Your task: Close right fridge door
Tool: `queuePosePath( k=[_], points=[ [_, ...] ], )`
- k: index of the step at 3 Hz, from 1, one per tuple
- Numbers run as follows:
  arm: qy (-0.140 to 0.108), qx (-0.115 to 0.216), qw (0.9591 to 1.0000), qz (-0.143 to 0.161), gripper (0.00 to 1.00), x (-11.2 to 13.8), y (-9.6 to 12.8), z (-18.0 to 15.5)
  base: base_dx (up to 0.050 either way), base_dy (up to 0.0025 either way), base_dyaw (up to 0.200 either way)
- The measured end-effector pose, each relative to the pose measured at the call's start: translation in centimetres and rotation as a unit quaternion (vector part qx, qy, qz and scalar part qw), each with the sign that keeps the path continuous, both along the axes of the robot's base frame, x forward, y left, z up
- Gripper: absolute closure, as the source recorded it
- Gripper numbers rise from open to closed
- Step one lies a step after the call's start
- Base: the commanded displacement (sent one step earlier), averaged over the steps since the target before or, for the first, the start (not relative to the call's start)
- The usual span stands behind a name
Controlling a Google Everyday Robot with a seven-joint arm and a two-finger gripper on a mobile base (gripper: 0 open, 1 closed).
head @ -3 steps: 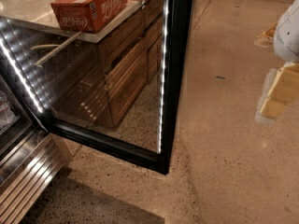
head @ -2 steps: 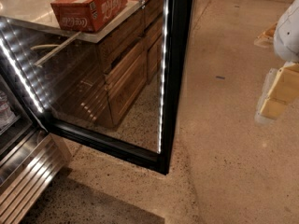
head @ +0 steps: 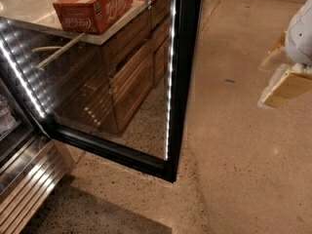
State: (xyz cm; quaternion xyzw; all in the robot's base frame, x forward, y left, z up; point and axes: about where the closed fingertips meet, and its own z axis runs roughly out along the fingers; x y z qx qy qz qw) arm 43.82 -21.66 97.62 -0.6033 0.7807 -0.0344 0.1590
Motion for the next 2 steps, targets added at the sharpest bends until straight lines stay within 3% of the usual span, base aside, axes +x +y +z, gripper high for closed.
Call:
queuePosePath(
  k=[2],
  points=[
    [0.000,0.000,1.0000,0.000,0.89,0.00,0.00,0.00,0.000,0.00000,0.000]
  ],
)
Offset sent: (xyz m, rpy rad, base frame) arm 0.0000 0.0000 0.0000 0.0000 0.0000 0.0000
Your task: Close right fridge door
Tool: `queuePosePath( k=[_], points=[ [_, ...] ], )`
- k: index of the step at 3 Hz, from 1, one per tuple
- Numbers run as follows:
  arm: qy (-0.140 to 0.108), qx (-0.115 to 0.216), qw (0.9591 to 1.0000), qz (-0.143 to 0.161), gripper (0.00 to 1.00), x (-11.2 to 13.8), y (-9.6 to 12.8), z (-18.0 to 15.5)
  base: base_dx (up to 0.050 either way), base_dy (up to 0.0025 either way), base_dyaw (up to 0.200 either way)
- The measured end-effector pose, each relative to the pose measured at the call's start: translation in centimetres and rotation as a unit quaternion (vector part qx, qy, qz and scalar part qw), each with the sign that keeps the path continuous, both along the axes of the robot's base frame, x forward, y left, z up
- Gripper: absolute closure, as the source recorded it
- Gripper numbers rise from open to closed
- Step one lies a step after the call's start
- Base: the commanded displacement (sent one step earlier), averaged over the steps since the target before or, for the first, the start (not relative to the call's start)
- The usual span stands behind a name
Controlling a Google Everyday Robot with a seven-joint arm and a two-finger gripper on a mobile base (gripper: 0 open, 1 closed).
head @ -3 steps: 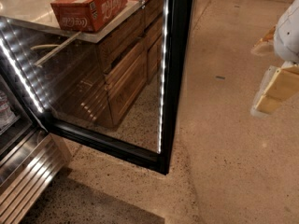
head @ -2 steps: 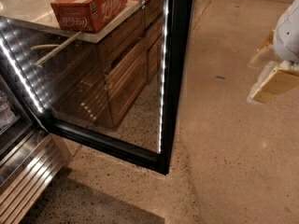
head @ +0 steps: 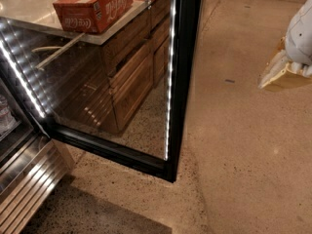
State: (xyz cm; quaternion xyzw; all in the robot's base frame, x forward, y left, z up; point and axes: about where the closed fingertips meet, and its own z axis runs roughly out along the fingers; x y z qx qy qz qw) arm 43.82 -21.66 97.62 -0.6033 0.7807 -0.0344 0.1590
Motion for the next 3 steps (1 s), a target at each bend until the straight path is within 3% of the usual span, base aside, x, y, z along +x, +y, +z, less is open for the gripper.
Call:
queuePosePath(
  k=[1,2,3],
  points=[
    [0.000,0.000,1.0000,0.000,1.00,0.0,0.0,0.0,0.000,0.00000,0.000],
    [0.000,0.000,1.0000,0.000,1.00,0.0,0.0,0.0,0.000,0.00000,0.000],
    [0.025,0.026,0.9993,-0.010,1.00,2.1,-0.3,-2.4,0.000,0.00000,0.000]
  ],
)
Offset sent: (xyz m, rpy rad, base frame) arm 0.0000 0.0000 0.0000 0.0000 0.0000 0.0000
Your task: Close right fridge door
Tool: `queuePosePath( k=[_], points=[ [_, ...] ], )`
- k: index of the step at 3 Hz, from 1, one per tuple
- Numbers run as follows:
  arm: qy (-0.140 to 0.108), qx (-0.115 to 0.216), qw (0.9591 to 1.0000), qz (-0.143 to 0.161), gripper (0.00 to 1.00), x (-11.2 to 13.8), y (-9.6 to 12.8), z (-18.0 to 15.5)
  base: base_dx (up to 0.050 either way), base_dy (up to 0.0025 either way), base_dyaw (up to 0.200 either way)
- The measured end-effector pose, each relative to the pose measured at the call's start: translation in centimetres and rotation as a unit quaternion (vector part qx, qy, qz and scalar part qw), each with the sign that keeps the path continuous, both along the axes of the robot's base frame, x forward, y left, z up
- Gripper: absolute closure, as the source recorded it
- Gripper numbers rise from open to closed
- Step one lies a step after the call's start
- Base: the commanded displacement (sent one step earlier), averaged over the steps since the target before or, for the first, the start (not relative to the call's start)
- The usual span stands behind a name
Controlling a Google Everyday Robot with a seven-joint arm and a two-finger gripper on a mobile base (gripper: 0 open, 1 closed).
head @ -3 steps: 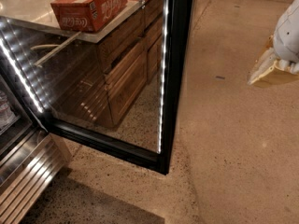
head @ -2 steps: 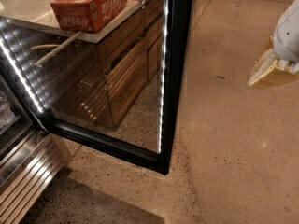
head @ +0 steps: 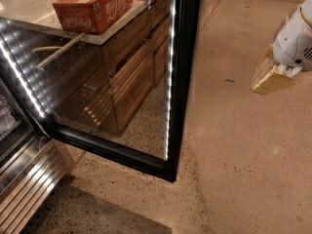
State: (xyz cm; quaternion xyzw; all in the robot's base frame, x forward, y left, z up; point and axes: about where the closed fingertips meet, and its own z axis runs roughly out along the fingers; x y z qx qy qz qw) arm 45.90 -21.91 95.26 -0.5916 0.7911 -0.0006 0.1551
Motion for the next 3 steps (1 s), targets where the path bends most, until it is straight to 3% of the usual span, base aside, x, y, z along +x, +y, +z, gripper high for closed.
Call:
queuePosePath(
  k=[2,3],
  points=[
    [0.062,0.064,0.9959,0.015,1.00,7.3,2.5,-5.2,0.000,0.00000,0.000],
    [0.079,0.074,0.9932,0.043,1.00,10.6,5.1,-5.6,0.000,0.00000,0.000]
  ],
)
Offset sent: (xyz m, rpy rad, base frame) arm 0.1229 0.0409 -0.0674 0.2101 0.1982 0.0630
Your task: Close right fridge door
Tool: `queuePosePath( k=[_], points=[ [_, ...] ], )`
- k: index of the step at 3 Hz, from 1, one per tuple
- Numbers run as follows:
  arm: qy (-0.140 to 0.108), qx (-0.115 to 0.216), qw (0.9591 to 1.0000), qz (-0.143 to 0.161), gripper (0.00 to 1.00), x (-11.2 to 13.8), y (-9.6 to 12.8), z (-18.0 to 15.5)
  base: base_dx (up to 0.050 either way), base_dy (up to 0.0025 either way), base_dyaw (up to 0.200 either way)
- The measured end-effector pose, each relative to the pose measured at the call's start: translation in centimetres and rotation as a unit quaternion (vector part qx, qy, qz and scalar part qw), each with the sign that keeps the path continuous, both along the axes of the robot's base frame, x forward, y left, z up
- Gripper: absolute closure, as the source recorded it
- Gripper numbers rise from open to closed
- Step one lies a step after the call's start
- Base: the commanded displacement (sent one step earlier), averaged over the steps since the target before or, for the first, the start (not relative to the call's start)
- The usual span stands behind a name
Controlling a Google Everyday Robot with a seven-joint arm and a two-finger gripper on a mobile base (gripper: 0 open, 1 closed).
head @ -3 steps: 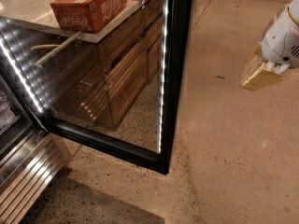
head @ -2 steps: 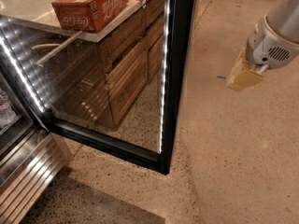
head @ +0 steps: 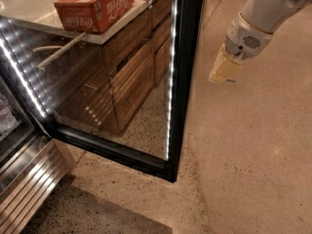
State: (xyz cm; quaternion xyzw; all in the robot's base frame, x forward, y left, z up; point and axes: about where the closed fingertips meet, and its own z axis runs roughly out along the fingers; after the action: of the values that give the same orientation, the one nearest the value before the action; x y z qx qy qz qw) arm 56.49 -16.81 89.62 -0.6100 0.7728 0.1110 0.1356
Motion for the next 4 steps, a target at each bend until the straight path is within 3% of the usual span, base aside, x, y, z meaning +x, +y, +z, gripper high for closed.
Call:
queuePosePath(
  k=[1,3,4],
  points=[
    [-0.001,0.009,0.9993,0.036,1.00,2.2,3.6,-0.2,0.000,0.00000,0.000],
    [0.002,0.004,0.9995,0.030,1.00,3.5,3.8,-0.5,0.000,0.00000,0.000],
    [0.018,-0.027,0.9994,0.009,1.00,7.3,4.4,-1.6,0.000,0.00000,0.000]
  ],
)
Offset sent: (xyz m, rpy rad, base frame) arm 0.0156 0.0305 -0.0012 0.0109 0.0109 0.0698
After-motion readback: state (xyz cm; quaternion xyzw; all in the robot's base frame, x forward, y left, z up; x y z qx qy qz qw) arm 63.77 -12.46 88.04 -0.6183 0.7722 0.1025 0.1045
